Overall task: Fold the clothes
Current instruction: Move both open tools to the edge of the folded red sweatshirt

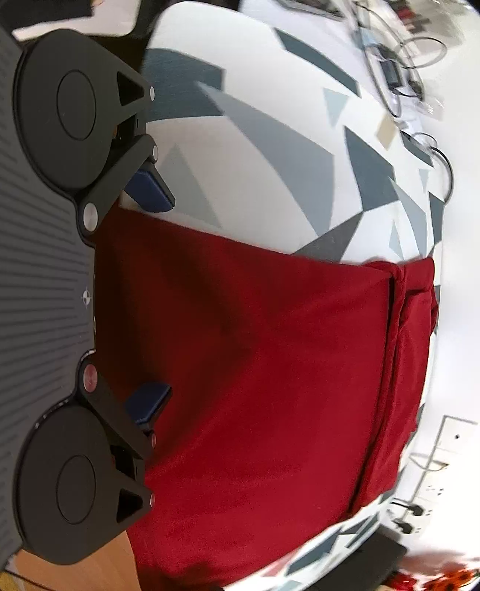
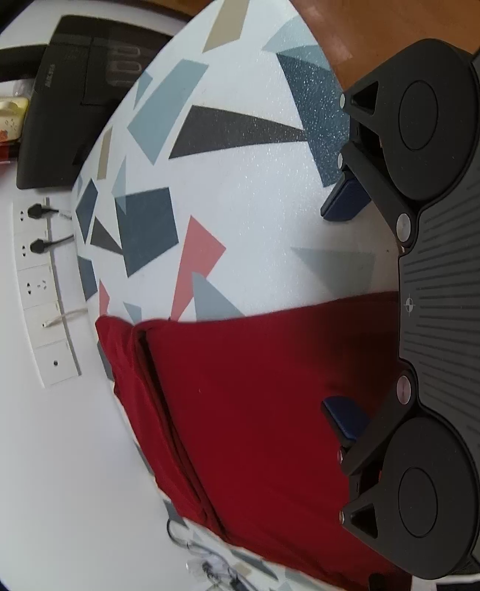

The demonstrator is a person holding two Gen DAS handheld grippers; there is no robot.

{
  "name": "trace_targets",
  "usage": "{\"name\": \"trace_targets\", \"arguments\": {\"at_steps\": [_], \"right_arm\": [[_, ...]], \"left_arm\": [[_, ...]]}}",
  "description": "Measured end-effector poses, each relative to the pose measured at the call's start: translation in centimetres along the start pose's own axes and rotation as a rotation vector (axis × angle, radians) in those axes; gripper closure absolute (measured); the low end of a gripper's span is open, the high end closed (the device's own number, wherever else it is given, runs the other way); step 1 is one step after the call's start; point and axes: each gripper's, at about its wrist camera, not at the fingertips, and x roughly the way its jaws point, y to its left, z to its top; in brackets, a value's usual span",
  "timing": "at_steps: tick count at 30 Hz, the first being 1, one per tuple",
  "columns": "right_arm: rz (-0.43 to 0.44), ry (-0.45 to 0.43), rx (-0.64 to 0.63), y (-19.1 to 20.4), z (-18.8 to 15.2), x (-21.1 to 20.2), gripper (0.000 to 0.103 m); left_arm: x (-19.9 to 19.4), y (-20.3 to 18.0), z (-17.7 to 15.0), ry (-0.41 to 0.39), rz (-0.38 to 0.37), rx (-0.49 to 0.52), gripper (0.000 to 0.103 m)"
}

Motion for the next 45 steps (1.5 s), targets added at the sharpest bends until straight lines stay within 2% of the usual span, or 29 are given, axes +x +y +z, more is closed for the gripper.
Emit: {"name": "trace_targets", "arguments": {"at_steps": [3,7,10,15,22,31,35,41,45], "right_arm": [[-0.031,-0.004,-0.011,0.8,0.2,0.5,0.007],[-0.024,0.007,-0.071,2.1,0.4,1.0,0.01],[-0.057,0.013,-0.065,2.7,0.4,1.6,0.001],[-0.139,0.026,-0.146,4.6,0.3,2.6,0.001],[-0.18,-0.03,-0.07,4.7,0.2,3.0,0.001],[-0.212,-0.065,-0.046,5.0,0.0,3.3,0.001],[-0.218,-0.061,-0.04,5.0,0.2,3.4,0.001],[-0.192,-0.068,-0.07,4.8,-0.2,3.1,0.001],[-0.152,-0.026,-0.103,4.5,-0.1,2.7,0.001]], "left_arm": [[0.5,-0.3,0.4,-0.007,0.001,0.031,0.0],[1.0,-0.1,1.1,-0.012,0.005,0.027,0.0],[1.3,-0.1,1.5,-0.013,0.013,0.017,0.0],[1.3,-0.1,1.7,-0.009,0.022,0.0,0.0],[1.2,-0.4,1.6,-0.017,0.041,-0.033,0.0],[1.1,-0.5,1.6,-0.006,0.047,-0.044,0.0],[1.2,-0.5,1.7,0.003,0.047,-0.046,0.0],[1.6,-0.5,2.5,0.06,0.066,-0.082,0.0],[1.4,-0.3,2.4,0.091,0.05,-0.057,0.0]]}}
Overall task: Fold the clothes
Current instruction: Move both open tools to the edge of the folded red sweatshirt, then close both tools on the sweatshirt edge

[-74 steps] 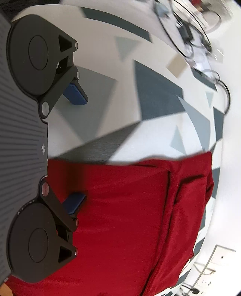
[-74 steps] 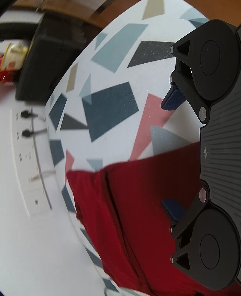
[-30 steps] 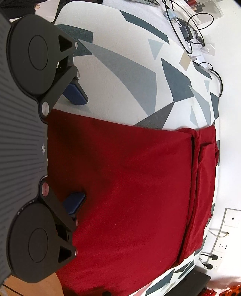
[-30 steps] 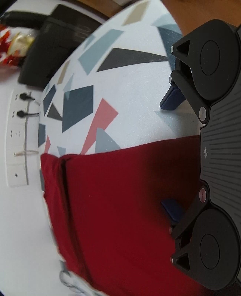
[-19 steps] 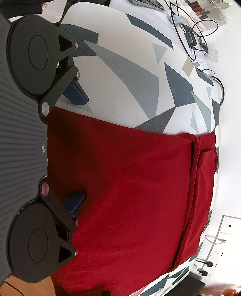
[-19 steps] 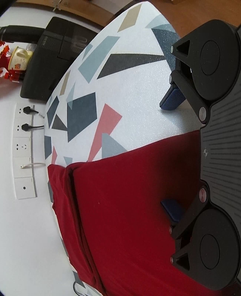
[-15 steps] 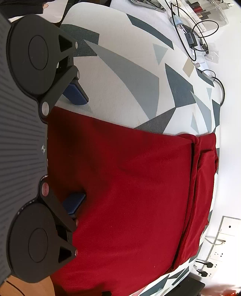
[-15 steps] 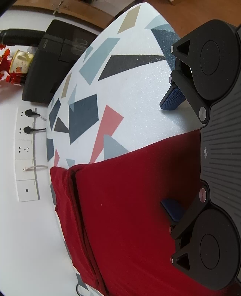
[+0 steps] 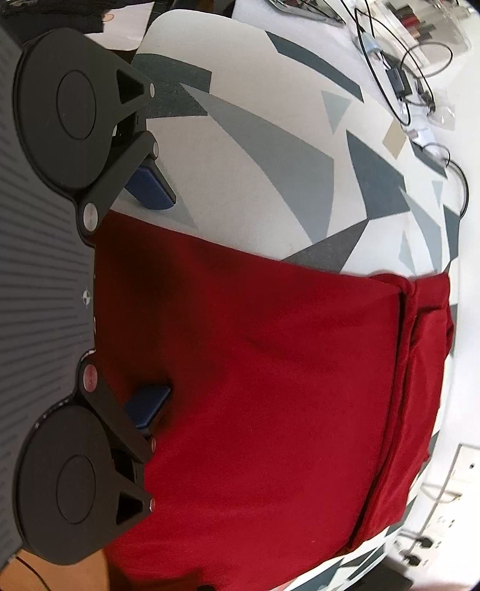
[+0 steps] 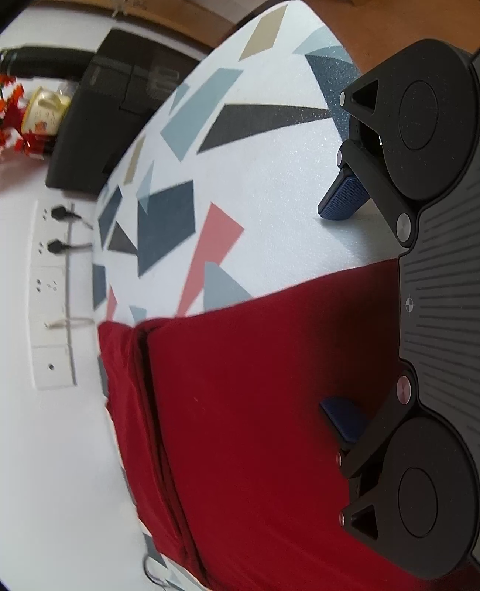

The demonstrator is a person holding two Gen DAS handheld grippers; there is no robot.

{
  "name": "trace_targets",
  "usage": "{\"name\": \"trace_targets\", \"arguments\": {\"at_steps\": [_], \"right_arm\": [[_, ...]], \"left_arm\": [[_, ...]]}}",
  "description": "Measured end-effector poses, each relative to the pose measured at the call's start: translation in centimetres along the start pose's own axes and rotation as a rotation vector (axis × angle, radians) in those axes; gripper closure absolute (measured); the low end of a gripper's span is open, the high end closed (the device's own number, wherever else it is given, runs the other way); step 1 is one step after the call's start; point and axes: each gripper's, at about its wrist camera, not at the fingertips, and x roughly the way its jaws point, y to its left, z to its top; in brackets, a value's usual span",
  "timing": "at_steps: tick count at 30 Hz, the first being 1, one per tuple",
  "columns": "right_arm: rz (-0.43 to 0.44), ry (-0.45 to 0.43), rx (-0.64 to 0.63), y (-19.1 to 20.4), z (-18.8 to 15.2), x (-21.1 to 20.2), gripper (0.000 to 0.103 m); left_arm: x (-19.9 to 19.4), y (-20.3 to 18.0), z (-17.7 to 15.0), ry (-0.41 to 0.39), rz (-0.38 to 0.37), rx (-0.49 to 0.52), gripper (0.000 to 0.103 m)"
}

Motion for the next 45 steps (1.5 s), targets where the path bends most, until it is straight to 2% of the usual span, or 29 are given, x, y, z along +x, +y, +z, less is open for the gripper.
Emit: {"name": "trace_targets", "arguments": {"at_steps": [5,7,8,11,13,14,15,16,19,20,21,22,23,27,29,36,45], "right_arm": [[0.074,0.014,-0.069,-0.5,-1.2,-1.1,0.003],[0.089,0.002,-0.077,-0.8,-1.6,-1.5,0.012],[0.094,-0.006,-0.08,-0.9,-1.8,-1.7,0.013],[0.108,-0.029,-0.089,-1.2,-2.3,-2.2,0.02],[0.112,-0.046,-0.079,-1.4,-2.5,-2.5,0.029],[0.109,-0.056,-0.071,-1.4,-2.4,-2.6,0.031],[0.11,-0.067,-0.064,-1.4,-2.4,-2.7,0.041],[0.122,-0.077,-0.063,-1.4,-2.3,-2.8,0.059],[0.151,-0.069,-0.068,-1.0,-1.7,-2.6,0.071],[0.159,-0.065,-0.071,-0.8,-1.5,-2.5,0.075],[0.168,-0.063,-0.078,-0.6,-1.4,-2.3,0.083],[0.179,-0.06,-0.082,-0.5,-1.2,-2.2,0.09],[0.197,-0.054,-0.073,-0.4,-1.0,-2.1,0.09],[0.306,0.002,0.063,-1.9,0.0,-1.7,0.096],[0.342,-0.009,0.117,-2.9,0.0,-2.4,0.096],[0.425,-0.048,0.117,-5.4,-1.5,-5.9,0.096],[0.517,-0.062,0.162,-8.5,-3.8,-9.3,0.096]], "left_arm": [[-0.3,0.5,-0.6,0.014,-0.038,0.064,0.0],[-0.5,0.7,-1.2,-0.022,-0.049,0.086,0.0],[-0.6,0.7,-1.4,-0.036,-0.05,0.09,0.0],[-0.6,0.7,-1.5,-0.045,-0.05,0.093,0.0],[-0.6,0.7,-1.3,-0.046,-0.059,0.106,0.002],[-0.7,0.7,-1.1,-0.05,-0.066,0.116,0.008],[-0.8,0.7,-1.0,-0.055,-0.072,0.125,0.013],[-0.9,0.5,-0.8,-0.058,-0.079,0.135,0.024],[-1.0,0.0,-0.2,-0.061,-0.091,0.146,0.035],[-1.0,-0.1,0.0,-0.061,-0.093,0.146,0.045],[-1.0,-0.2,0.1,-0.066,-0.098,0.145,0.054],[-1.1,-0.3,0.3,-0.072,-0.103,0.144,0.076],[-1.2,-0.3,0.5,-0.076,-0.102,0.133,0.094],[-1.7,-0.3,0.3,-0.113,-0.042,0.1,0.094],[-2.3,-0.3,-0.2,-0.129,-0.035,0.099,0.094],[-5.6,-0.4,-2.7,-0.202,-0.043,0.097,0.094],[-8.8,0.0,-7.3,-0.187,-0.088,-0.024,0.094]]}}
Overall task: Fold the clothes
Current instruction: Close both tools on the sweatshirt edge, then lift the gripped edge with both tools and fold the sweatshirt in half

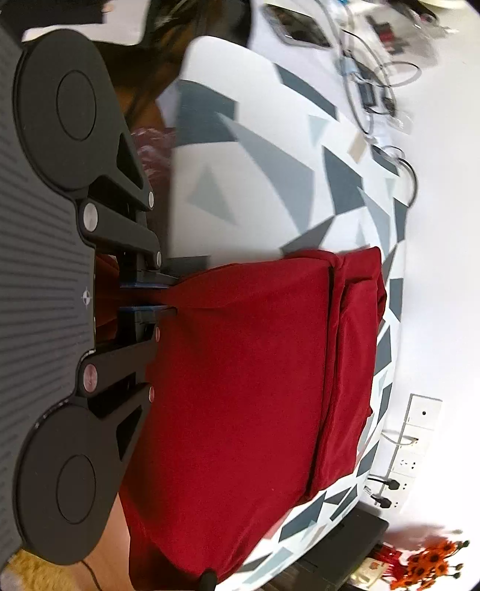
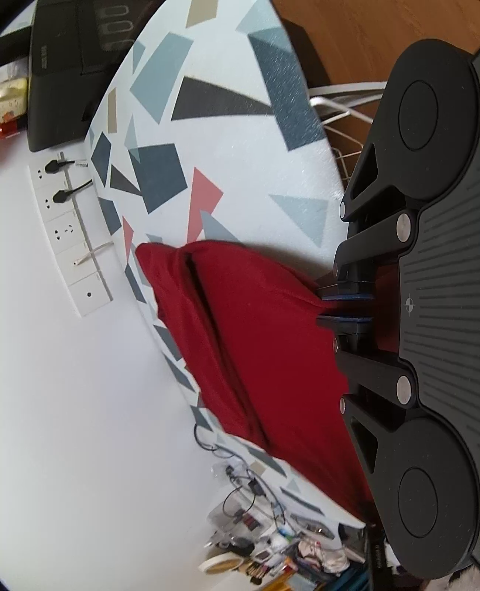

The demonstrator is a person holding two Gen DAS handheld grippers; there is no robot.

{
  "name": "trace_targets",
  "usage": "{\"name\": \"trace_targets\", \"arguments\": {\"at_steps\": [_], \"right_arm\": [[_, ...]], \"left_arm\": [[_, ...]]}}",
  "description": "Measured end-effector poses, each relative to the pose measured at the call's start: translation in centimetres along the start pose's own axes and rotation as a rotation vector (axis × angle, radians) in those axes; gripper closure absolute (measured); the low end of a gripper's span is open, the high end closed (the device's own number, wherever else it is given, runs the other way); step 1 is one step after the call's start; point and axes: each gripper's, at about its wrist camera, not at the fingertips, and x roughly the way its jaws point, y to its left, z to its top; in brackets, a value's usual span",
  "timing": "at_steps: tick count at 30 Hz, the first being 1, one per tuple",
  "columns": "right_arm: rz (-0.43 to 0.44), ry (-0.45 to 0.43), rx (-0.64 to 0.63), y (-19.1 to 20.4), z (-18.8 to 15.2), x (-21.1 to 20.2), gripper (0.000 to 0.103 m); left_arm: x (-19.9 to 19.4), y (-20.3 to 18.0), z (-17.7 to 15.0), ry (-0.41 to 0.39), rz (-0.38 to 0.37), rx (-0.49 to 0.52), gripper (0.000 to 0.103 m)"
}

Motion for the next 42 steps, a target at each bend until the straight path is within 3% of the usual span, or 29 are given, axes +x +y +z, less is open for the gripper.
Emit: {"name": "trace_targets", "arguments": {"at_steps": [5,10,15,21,28,36,38,42], "right_arm": [[0.021,-0.04,0.01,0.0,1.1,0.0,0.096],[0.03,-0.134,0.058,0.5,3.3,1.1,0.096],[-0.007,-0.164,0.085,0.7,6.6,3.6,0.096],[-0.066,-0.201,0.035,2.1,11.3,7.7,0.096],[-0.177,-0.173,-0.014,2.9,15.5,14.8,0.096],[-0.352,-0.053,-0.1,2.4,16.4,23.4,0.095],[-0.375,-0.032,-0.103,2.3,16.4,24.2,0.09],[-0.323,-0.078,0.04,2.1,17.2,22.1,0.059]], "left_arm": [[-0.7,-0.2,1.4,-0.031,-0.006,-0.016,0.094],[0.2,-0.2,6.3,-0.092,-0.009,-0.004,0.095],[1.9,0.2,11.3,-0.149,-0.028,-0.009,0.095],[5.7,1.0,15.2,-0.13,-0.063,-0.008,0.094],[11.9,1.7,19.5,-0.107,-0.091,0.026,0.094],[19.6,2.9,20.6,-0.017,-0.136,0.069,0.087],[19.6,3.7,20.7,-0.017,-0.189,0.074,0.08],[18.6,6.9,21.5,0.021,-0.356,-0.051,0.067]]}}
